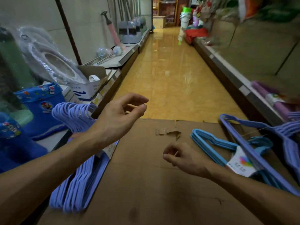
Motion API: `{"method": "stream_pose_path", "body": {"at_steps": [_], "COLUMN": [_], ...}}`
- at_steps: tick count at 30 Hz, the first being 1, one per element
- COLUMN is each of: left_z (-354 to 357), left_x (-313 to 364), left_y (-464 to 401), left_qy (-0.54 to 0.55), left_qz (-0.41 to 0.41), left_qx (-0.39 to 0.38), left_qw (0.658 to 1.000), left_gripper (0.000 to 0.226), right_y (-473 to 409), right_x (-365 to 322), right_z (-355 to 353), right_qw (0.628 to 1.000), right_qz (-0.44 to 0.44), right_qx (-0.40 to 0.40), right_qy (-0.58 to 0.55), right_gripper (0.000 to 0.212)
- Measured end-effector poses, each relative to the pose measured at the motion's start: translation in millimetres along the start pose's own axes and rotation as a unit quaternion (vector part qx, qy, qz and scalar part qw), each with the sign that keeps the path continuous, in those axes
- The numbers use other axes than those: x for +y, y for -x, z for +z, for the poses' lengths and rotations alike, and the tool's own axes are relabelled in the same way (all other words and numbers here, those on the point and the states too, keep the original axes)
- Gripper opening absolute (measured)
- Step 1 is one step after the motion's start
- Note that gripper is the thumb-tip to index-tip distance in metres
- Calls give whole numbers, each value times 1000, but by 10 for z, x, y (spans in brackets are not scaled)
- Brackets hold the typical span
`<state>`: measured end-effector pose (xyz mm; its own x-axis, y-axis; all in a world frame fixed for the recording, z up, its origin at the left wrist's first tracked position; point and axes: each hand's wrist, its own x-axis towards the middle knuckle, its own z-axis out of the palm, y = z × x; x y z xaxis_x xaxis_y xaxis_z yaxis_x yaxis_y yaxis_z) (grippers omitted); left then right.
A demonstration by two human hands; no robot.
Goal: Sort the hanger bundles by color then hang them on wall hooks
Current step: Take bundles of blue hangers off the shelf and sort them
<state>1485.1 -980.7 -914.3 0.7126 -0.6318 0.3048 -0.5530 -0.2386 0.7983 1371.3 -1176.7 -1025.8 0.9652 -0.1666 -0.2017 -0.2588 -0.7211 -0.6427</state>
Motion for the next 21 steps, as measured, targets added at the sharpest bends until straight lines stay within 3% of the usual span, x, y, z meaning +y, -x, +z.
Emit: {"method": "stream_pose_path", "body": {"at_steps": [6,14,21], "left_z": [164,607,687], "left_x": [271,586,662], "left_y": [-242,-472,-433], "left_qy": [109,227,194], "left_qz": [33,9,35], "left_qx": [18,19,-4], "left_qw": [993,974,980], "left_gripper": [21,17,18], "right_y": [403,930,1052], "right_x": [41,357,1195], "right_z": [-235,-734,-1250], "right_qw": [997,968,907], "right_qz": [45,200,357], "right_qx": [43,17,157], "right_qy": [54,149,159], "right_gripper": [12,26,35]}}
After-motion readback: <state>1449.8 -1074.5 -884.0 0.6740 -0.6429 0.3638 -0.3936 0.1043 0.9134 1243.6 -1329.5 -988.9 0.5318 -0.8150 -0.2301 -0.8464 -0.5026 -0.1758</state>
